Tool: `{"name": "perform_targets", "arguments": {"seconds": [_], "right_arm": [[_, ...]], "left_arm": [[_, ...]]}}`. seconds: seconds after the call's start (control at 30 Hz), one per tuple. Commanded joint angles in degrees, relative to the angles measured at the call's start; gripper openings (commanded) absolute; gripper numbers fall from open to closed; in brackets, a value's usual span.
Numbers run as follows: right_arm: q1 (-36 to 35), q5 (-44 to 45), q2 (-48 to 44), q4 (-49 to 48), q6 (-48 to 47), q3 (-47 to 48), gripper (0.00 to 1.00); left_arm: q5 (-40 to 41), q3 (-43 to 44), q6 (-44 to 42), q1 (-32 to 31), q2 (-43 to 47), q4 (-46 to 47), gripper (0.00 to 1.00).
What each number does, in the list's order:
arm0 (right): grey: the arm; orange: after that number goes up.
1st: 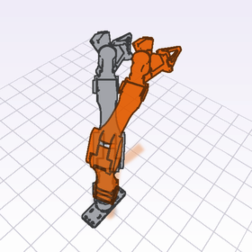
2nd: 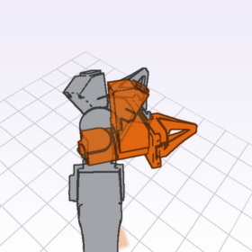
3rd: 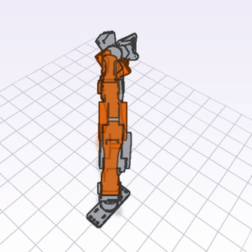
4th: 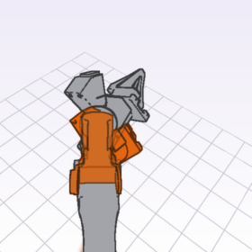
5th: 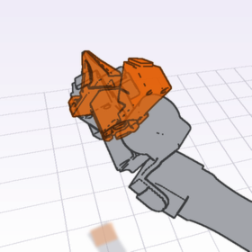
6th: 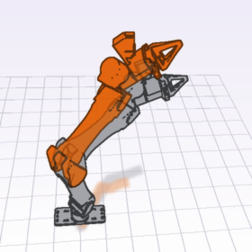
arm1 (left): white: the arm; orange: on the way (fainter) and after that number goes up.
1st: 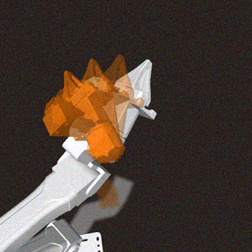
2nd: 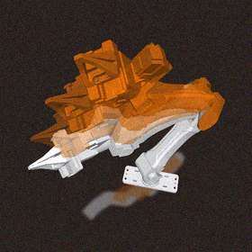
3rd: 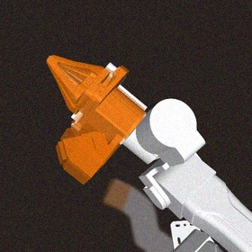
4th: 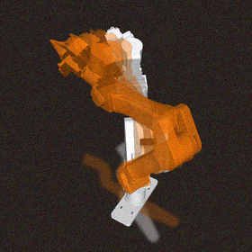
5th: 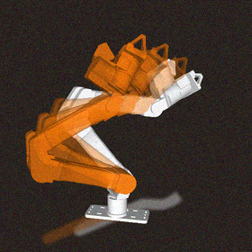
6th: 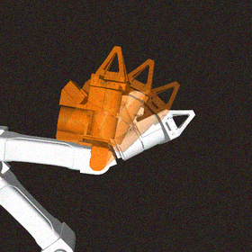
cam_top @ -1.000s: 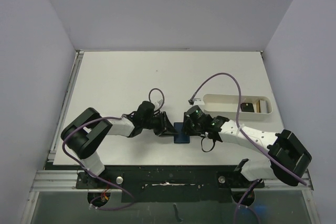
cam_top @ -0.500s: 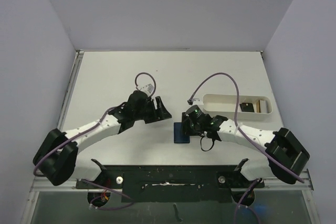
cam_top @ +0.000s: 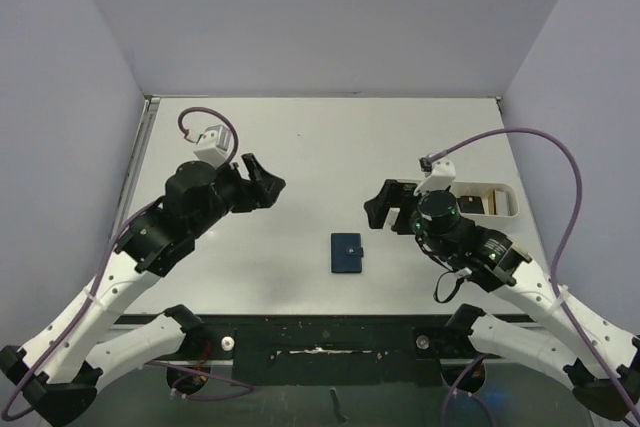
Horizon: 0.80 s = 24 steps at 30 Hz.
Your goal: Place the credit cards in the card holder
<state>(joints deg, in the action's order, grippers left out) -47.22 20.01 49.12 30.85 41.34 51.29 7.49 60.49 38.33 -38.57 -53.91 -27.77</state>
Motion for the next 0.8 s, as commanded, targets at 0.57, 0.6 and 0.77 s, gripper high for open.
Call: {"name": "perform_targets", "arguments": {"seconds": [0.57,0.6,0.77], "right_arm": [[0.4,11.5,-16.5,6.1,5.0,-3.0,0.98],[0.4,11.2,-16.3,6.1,5.1,-3.0,0.97],[0.4,10.6,-15.7,6.8,5.3,-2.2,0.98]], "left_arm": [[1.9,-8.4,1.0,0.2,15.8,2.6,0.74],[1.8,-8.7,1.1,0.2,15.5,2.8,0.74],[2.2,-9.7,1.4,0.2,14.9,3.3,0.75]]}}
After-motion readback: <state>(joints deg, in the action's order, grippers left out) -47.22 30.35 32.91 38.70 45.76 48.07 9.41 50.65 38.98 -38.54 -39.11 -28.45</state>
